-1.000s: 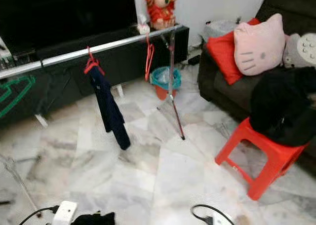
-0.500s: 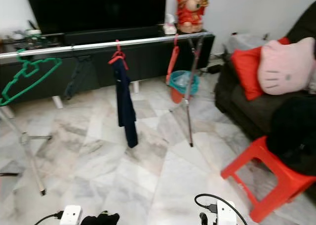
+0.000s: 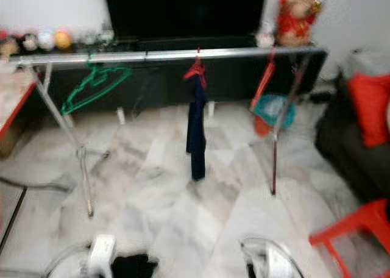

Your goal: Hang hanger

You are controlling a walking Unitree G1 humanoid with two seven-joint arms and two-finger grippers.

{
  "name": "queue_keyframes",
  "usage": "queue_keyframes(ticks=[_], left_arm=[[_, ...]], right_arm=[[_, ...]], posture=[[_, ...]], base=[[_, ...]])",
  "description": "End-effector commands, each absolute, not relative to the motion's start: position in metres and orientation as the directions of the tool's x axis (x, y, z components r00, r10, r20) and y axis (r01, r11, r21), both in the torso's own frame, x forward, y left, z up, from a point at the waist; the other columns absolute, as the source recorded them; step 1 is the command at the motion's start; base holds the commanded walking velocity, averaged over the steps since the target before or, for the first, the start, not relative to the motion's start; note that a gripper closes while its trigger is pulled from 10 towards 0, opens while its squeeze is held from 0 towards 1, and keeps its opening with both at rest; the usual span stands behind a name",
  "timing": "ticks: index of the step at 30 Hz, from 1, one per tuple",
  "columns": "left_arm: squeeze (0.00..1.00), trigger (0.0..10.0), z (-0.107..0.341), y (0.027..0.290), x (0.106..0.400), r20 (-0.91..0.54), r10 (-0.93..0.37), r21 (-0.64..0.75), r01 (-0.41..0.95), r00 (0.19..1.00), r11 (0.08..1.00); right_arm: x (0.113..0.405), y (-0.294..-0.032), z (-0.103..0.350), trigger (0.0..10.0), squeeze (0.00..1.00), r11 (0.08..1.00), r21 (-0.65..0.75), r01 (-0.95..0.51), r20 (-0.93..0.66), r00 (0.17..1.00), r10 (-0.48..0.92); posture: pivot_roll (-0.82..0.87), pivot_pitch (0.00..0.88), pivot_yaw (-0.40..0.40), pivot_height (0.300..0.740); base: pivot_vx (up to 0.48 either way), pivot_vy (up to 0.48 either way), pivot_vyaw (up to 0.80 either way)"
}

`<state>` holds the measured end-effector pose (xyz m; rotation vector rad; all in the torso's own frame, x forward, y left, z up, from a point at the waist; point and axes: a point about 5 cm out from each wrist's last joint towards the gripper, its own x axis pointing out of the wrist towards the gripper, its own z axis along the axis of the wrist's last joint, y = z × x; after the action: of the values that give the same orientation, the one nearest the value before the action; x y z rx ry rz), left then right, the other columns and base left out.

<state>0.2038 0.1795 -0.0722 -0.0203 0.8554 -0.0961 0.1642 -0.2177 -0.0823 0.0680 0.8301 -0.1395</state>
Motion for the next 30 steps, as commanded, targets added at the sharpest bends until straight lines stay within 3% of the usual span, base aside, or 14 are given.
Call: queue_keyframes(ticks=[1,7,16,22,26,30], left_arm=[[0.0,10.0,-0.071,0.175,0.207,-0.743,-0.106,-0.071,0.08,0.661,0.994],[0.0,10.0,-0.052,0.177,0.234,-0.656,-0.148,-0.07,0.136,0.74,0.988],[0.0,10.0,0.008,0.171,0.297,-0.395,-0.322,-0.138,0.291,0.861,0.947],[0.0,10.0,0.04,0.158,0.323,-0.316,-0.444,-0.152,0.417,0.839,0.896],[0.0,10.0,0.056,0.151,0.335,-0.302,-0.473,-0.14,0.452,0.828,0.881],[0.0,10.0,0.07,0.147,0.345,-0.301,-0.469,-0.166,0.439,0.83,0.883]], right_arm=[[0.162,-0.223,-0.082,10.0,0.0,0.984,0.0,0.177,-0.734,0.669,-0.12],[0.173,-0.212,-0.079,10.0,0.0,0.986,0.049,0.16,-0.709,0.701,-0.078],[0.205,-0.205,-0.059,10.0,0.0,0.995,0.088,0.052,-0.599,0.801,0.011],[0.224,-0.197,-0.045,10.0,0.0,0.983,0.18,-0.025,-0.506,0.855,0.115],[0.237,-0.186,-0.031,10.0,0.0,0.95,0.248,-0.191,-0.413,0.866,0.282],[0.241,-0.177,-0.019,10.0,0.0,0.877,0.309,-0.368,-0.335,0.821,0.463]], posture=[[-0.03,0.0,-0.014,0.74],[-0.02,0.0,0.0,0.74],[-0.02,0.0,0.034,0.74],[-0.02,0.0,0.046,0.74],[-0.02,0.0,0.053,0.74],[-0.02,0.0,0.054,0.74]], base=[[0.0,0.0,0.8],[0.0,0.0,0.15],[0.0,0.0,0.0],[0.0,0.0,0.0],[0.0,0.0,0.0],[0.0,0.0,0.0]])
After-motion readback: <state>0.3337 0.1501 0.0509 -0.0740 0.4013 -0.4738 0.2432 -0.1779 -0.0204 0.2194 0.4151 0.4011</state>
